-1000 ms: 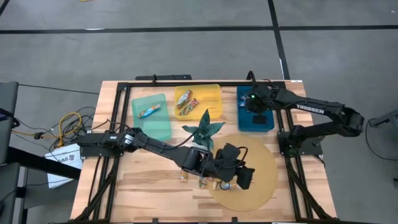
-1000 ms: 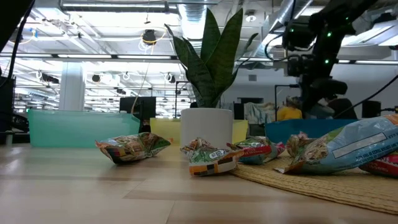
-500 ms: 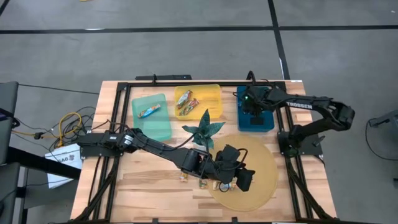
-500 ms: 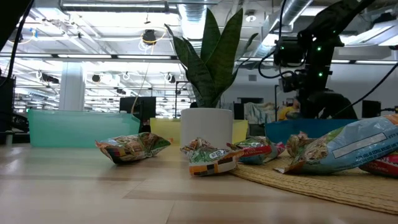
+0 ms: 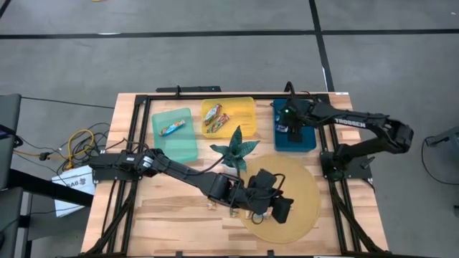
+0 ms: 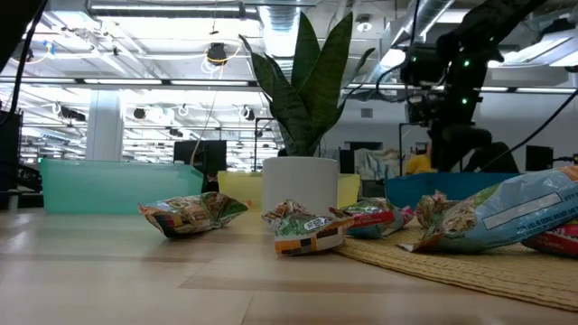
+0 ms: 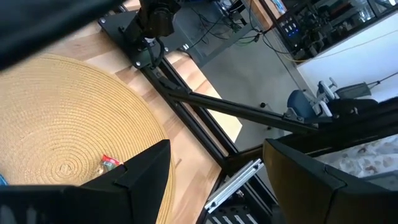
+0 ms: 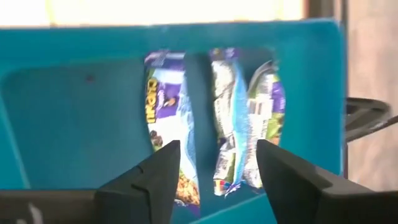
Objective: Pick and place Granola Bars by type
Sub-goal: Put the orange granola bar into the green bin
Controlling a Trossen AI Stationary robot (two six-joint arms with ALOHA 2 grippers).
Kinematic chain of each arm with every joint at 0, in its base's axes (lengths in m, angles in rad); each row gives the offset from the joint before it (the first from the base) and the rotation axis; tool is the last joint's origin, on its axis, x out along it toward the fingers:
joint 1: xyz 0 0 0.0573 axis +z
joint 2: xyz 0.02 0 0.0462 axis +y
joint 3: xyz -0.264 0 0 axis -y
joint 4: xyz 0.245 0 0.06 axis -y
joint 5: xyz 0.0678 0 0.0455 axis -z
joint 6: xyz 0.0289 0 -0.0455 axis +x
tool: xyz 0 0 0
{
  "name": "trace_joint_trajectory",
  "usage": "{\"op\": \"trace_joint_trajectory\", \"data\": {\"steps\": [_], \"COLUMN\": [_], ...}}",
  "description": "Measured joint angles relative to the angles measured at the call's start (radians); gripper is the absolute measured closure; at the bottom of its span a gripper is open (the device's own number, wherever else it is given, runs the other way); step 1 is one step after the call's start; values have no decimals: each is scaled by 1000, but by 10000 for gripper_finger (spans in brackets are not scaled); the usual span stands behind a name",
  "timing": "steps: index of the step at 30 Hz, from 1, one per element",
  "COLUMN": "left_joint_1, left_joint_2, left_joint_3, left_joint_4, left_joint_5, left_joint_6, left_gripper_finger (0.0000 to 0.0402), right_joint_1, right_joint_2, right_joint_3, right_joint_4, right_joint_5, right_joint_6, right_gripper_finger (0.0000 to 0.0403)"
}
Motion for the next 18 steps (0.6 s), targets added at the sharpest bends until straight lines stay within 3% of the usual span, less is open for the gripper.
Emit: {"op": "trace_joint_trajectory", "data": {"steps": [10,18], "left_joint_1": [-12,-13], "left_joint_2": [0,0], "left_joint_3": [0,0], "left_joint_4": [-5,-8], "left_joint_5": [1,11], "left_joint_6": [0,18], "left_gripper_finger": [152,152], "right_joint_1": [80,169], "right_joint_2": [-260,-421], "right_joint_3": [1,1], "right_joint_4": [-105,-299], "right_joint_5": [-35,-335], "right_joint_6": [172,403], "right_gripper_finger": [182,182]}}
